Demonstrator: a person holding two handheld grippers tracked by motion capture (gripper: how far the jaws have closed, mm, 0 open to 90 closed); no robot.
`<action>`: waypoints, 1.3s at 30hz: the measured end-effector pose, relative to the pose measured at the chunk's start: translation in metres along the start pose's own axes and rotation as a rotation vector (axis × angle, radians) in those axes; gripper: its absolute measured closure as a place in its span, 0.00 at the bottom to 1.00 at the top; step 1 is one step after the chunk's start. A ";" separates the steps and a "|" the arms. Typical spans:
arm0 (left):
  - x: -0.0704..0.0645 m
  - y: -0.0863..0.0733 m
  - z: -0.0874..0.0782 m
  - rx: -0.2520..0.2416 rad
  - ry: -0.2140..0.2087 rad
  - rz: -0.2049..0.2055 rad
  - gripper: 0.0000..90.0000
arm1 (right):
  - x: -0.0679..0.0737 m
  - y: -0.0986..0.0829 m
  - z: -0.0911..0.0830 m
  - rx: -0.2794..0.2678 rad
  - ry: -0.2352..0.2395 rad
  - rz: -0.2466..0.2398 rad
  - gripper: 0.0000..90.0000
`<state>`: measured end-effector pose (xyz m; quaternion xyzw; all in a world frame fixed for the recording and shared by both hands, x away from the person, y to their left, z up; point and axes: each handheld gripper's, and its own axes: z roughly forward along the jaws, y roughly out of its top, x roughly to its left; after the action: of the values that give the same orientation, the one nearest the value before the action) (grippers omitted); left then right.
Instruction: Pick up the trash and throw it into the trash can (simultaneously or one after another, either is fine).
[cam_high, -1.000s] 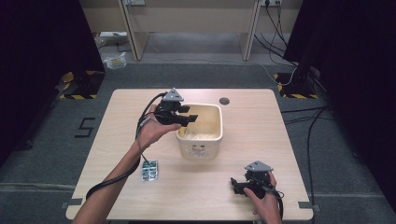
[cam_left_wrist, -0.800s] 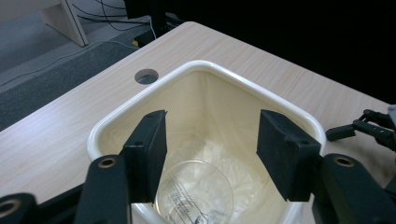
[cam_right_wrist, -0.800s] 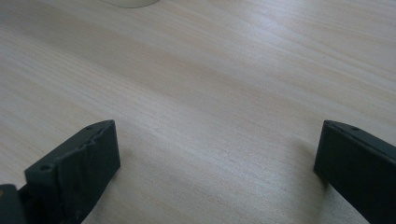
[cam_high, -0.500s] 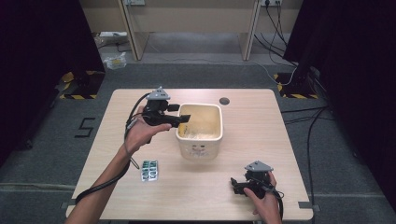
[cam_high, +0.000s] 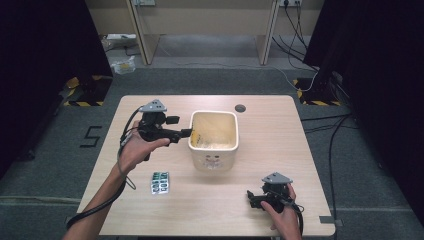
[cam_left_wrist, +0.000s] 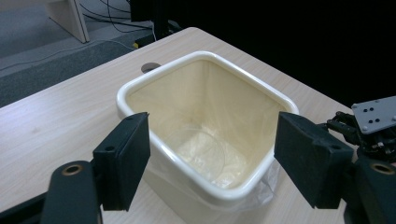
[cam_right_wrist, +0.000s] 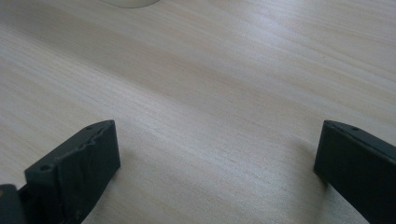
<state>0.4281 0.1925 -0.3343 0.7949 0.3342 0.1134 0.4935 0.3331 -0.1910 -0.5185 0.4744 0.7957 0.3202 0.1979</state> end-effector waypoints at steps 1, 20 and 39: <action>0.000 -0.002 -0.002 -0.001 0.000 -0.002 0.29 | 0.000 0.000 0.000 0.000 0.000 0.000 0.00; 0.003 -0.032 -0.020 -0.016 0.045 -0.024 0.28 | 0.000 0.000 0.000 0.001 0.000 0.000 0.00; 0.002 -0.091 -0.021 -0.005 0.114 -0.080 0.28 | 0.000 0.000 0.000 0.002 0.000 0.000 0.00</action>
<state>0.3812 0.2351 -0.4024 0.7719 0.3929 0.1396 0.4799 0.3330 -0.1909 -0.5184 0.4746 0.7960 0.3196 0.1975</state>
